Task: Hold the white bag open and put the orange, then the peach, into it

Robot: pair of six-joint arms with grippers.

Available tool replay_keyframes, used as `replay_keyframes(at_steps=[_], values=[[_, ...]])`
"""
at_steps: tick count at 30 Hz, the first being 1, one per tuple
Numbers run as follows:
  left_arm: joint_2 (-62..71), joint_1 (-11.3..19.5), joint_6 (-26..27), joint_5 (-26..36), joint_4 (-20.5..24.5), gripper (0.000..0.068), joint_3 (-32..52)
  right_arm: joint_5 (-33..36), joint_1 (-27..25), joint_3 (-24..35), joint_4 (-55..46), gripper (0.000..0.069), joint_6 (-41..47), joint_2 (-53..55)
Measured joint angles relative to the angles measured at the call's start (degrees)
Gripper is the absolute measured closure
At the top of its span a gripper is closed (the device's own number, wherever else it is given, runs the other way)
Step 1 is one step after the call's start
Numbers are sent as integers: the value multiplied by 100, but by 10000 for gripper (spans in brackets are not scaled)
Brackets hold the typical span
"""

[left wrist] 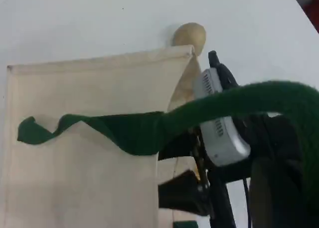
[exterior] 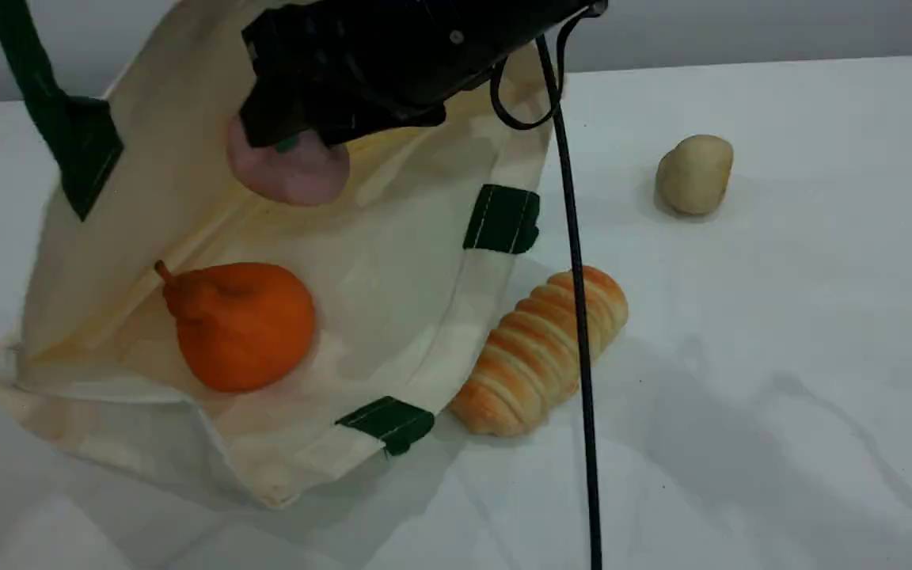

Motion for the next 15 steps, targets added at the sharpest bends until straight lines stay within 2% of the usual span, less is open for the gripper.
replay_keyframes(at_steps=[2, 5, 15], values=[[0, 0, 0, 0, 0, 635, 0, 123, -14, 0, -5, 167, -12, -7], [0, 0, 0, 0, 18, 635, 0, 201, -39, 0, -5, 127, -12, -29], [0, 0, 2, -6, 37, 635, 0, 892, -525, 0, -409, 115, 308, -197]])
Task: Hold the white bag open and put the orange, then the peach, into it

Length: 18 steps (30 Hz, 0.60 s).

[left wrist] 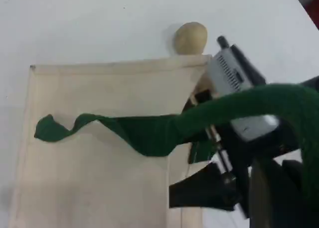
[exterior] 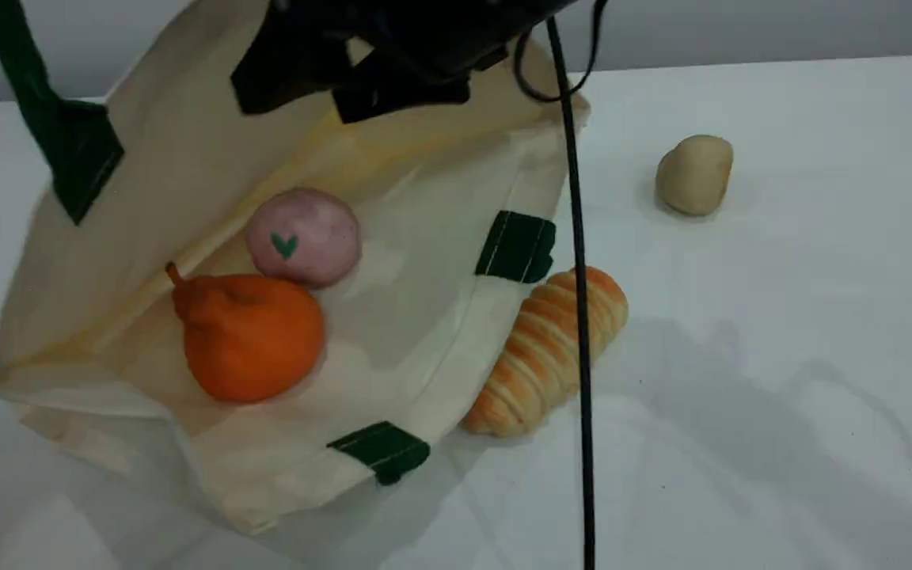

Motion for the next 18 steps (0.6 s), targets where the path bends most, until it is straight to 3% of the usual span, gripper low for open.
replay_keyframes(at_steps=[4, 10, 18], values=[[0, 0, 17, -41, 0, 635, 0, 336, -478, 0, -625, 115, 497, -283], [0, 0, 88, -35, 0, 635, 0, 1403, -1387, 0, -1481, 120, 1081, -761], [0, 0, 124, -61, 22, 635, 0, 2586, -2648, 0, -1337, 181, 1148, -1144]])
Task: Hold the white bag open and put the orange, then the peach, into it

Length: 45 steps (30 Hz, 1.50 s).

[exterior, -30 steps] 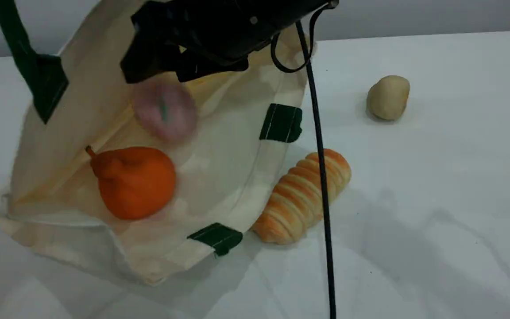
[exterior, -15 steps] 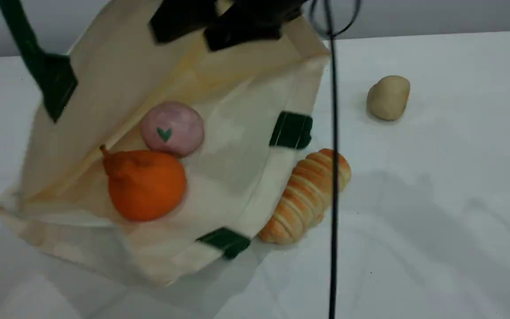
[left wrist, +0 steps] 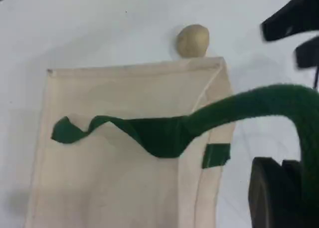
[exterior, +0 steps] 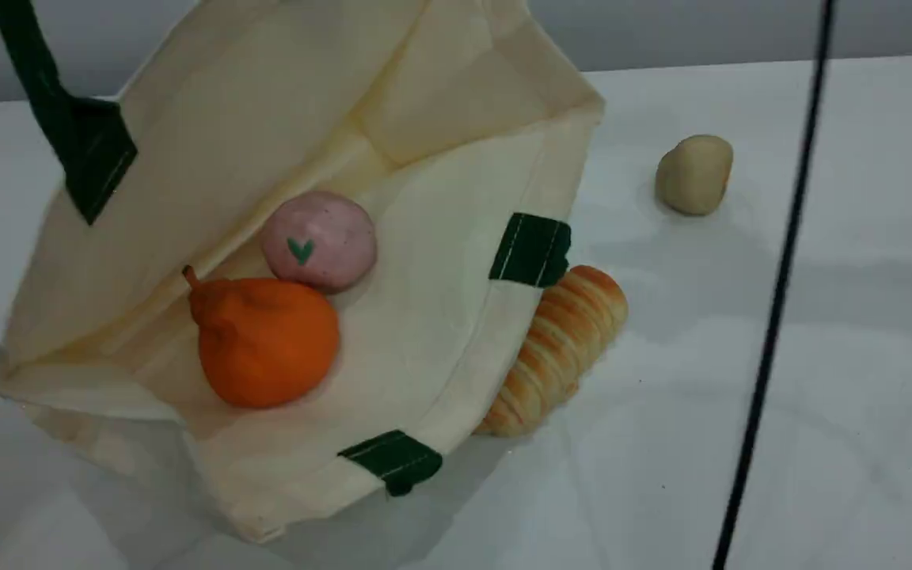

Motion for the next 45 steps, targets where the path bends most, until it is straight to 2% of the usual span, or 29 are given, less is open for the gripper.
replay_keyframes(at_steps=[7, 15, 19, 25, 28, 39, 45], values=[[61, 0, 5, -28, 423, 630, 6, 725, -742, 0, 241, 201, 112, -17], [541, -7, 5, -55, 377, 573, 17, 845, -850, 0, 252, 202, 112, -270], [734, -7, 31, -63, 406, 469, 56, 851, -850, 0, 125, 202, 243, -477], [736, -7, 405, -18, 421, 251, 353, 860, -866, 0, -212, 202, 434, -1042], [656, -7, 412, 26, 434, 196, 359, 873, -902, 0, -442, 202, 609, -1412], [-660, -20, 412, 311, 394, 178, 359, 876, -907, 0, -1256, 202, 1559, -3412], [-1639, -407, 475, 501, 437, 178, 359, 888, -907, 0, -1861, 202, 2355, -4901]])
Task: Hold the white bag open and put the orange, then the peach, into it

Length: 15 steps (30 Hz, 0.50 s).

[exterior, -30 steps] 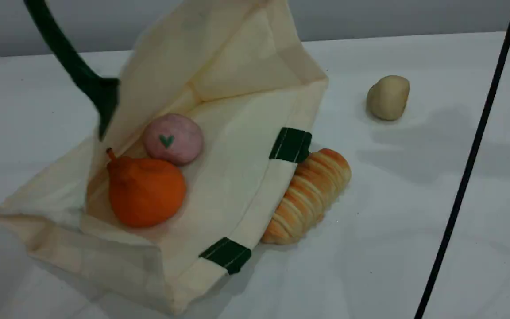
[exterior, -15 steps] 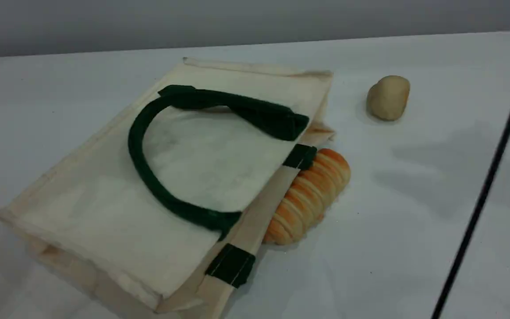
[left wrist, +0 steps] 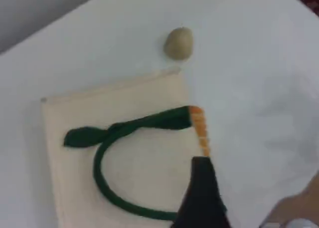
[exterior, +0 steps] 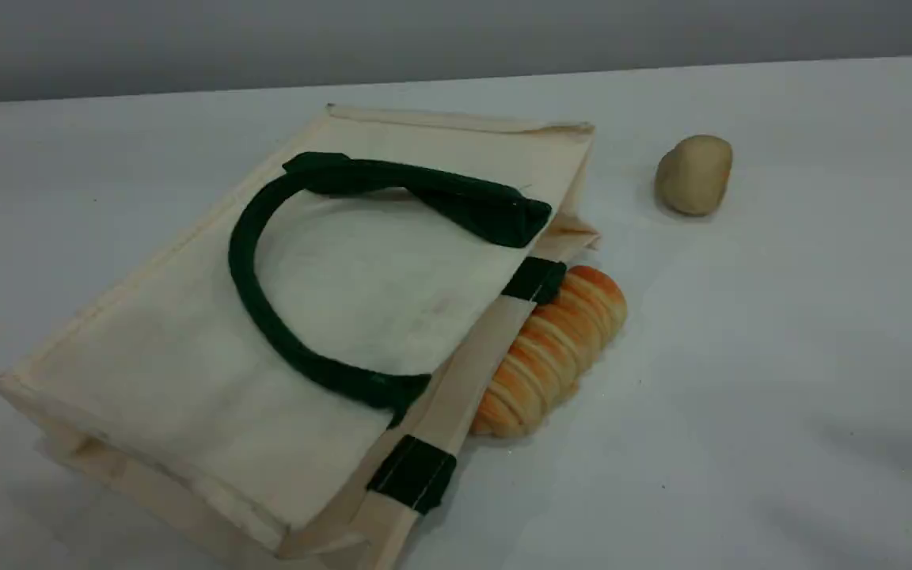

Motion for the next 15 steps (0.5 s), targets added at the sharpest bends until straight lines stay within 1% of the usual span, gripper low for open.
replay_keyframes(at_steps=[3, 5, 8, 13, 15], values=[[-496, -181, -13, -15, -6, 178, 0, 0, 0, 0, -577, 202, 626, -832], [-823, -181, -128, -49, -20, 178, -5, 4, 0, 0, -1097, 202, 1185, -1451], [-1243, -176, -458, -48, 62, 178, -5, -142, 0, 0, -1885, 202, 2065, -2354], [-1839, -176, -972, 238, 483, 180, -5, -78, 0, 0, -3357, 203, 3310, -3862], [-2057, -176, -1162, 233, 619, 188, 27, 18, 0, 0, -3863, 203, 3754, -4351]])
